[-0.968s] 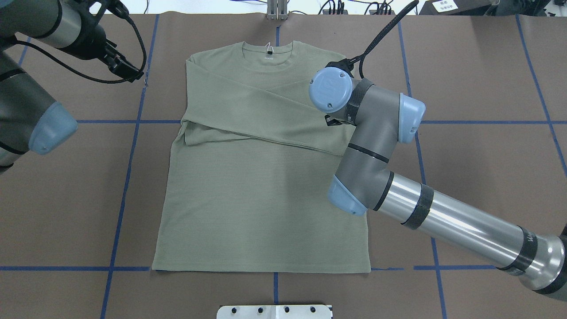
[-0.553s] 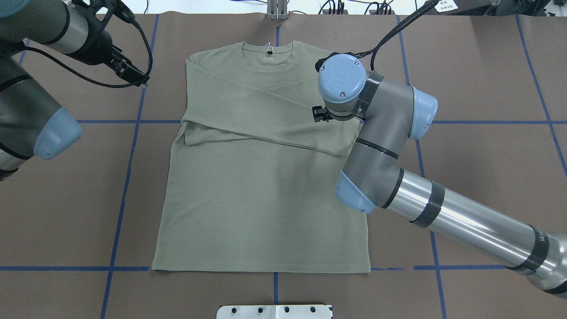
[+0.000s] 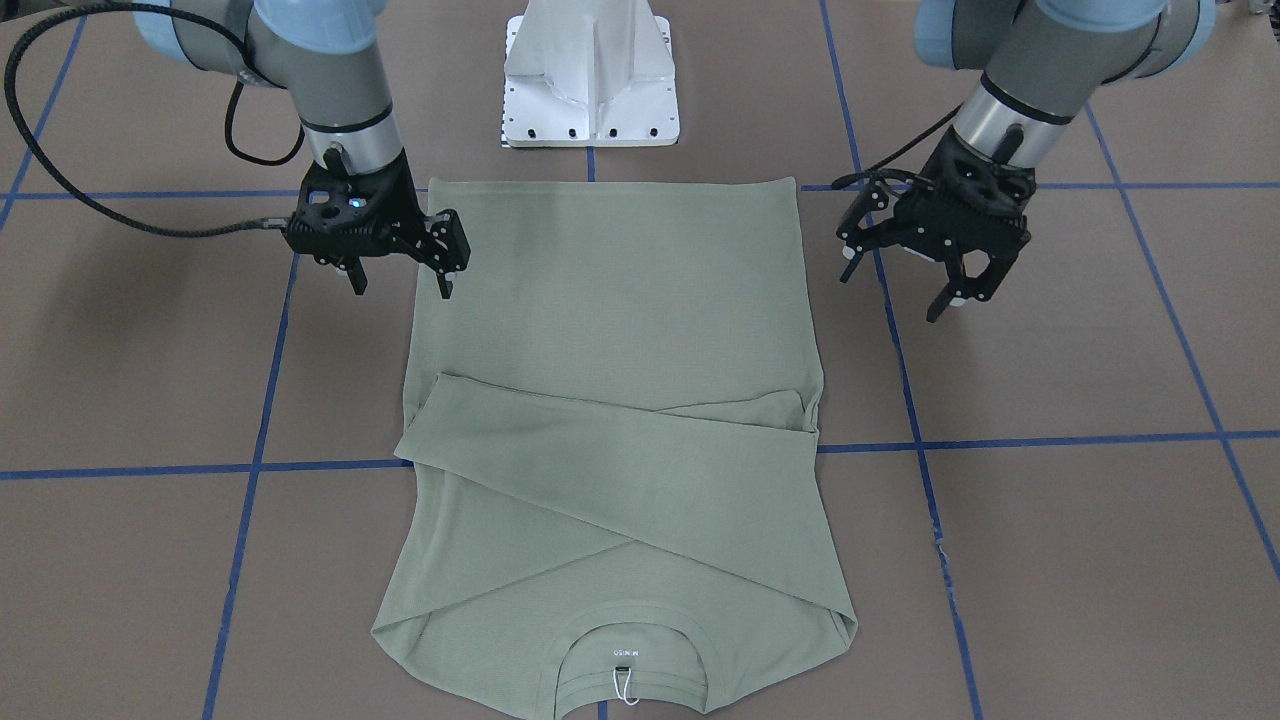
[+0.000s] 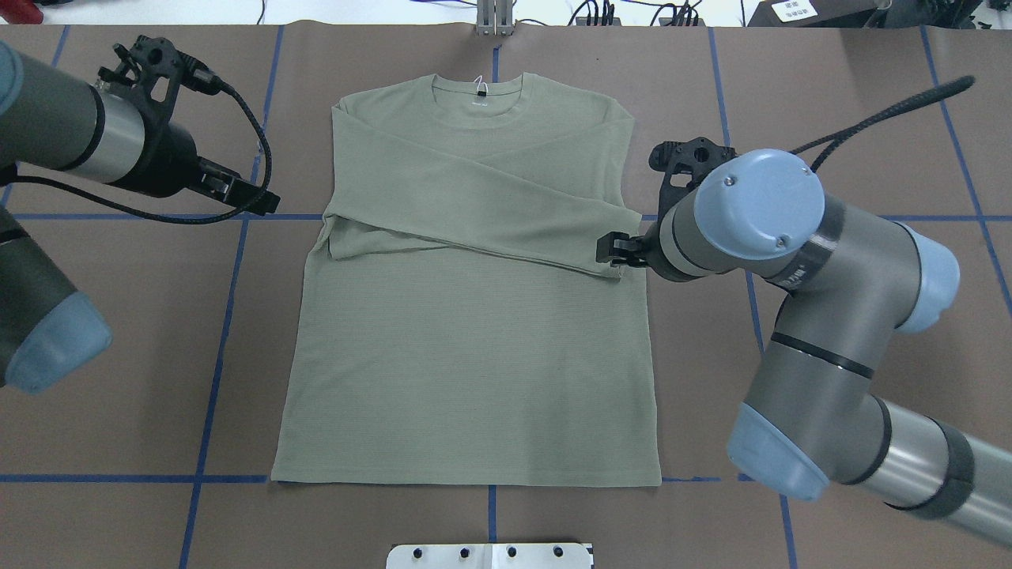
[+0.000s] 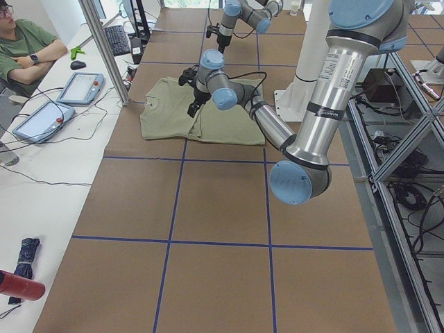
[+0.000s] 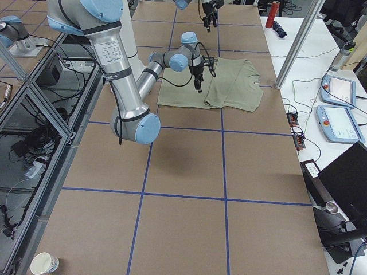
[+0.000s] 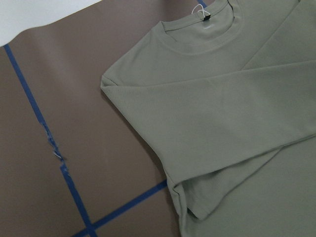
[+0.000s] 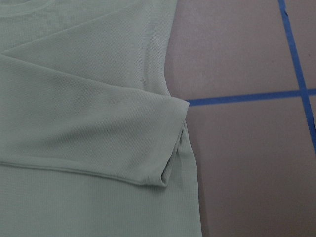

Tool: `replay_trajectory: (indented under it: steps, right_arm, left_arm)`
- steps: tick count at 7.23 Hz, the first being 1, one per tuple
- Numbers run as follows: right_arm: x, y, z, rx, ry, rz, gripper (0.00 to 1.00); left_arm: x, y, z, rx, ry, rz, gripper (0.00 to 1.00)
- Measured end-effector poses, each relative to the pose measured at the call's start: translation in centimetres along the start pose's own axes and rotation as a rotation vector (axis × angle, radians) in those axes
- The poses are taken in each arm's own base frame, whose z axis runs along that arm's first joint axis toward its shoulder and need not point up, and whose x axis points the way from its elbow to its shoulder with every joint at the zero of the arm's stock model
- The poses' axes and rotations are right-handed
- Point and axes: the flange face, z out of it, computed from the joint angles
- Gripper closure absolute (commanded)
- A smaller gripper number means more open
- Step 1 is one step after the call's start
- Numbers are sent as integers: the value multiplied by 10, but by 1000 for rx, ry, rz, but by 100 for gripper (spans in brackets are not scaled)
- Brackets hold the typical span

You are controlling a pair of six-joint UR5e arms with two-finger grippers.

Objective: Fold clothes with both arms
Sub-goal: 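Move both grippers to the shirt hem nearest the robot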

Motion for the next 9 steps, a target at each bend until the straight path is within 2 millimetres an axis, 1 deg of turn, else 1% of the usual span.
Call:
replay_trajectory:
  steps: [1,2,3,4,5,6,7,8,9]
  right_arm:
    - [1,29,-18,-7,-41,43,0]
    - [3,59,-31,-11,-81,83,1]
    - [7,89,-37,-2,-124,135,2]
    - [13,117,-35,17,-172,187,2]
    - [22,138,-31,34,-208,228,1]
    - [30,150,-27,49,-216,249,1]
    - [36,154,-24,59,-214,258,1]
    - [38,155,-22,65,-212,261,1]
    - [39,156,-21,69,-211,261,0]
  left_arm:
    - [12,25,0,8,28,-55,0]
    - [21,53,9,27,52,-126,7]
    - [26,85,22,46,69,-206,19]
    - [32,117,35,51,75,-289,26]
    - [41,144,48,49,66,-376,26]
    - [56,168,62,41,56,-454,27]
    - [70,190,73,32,45,-508,26]
    - [78,210,80,17,32,-533,26]
    - [82,226,85,-3,23,-535,26]
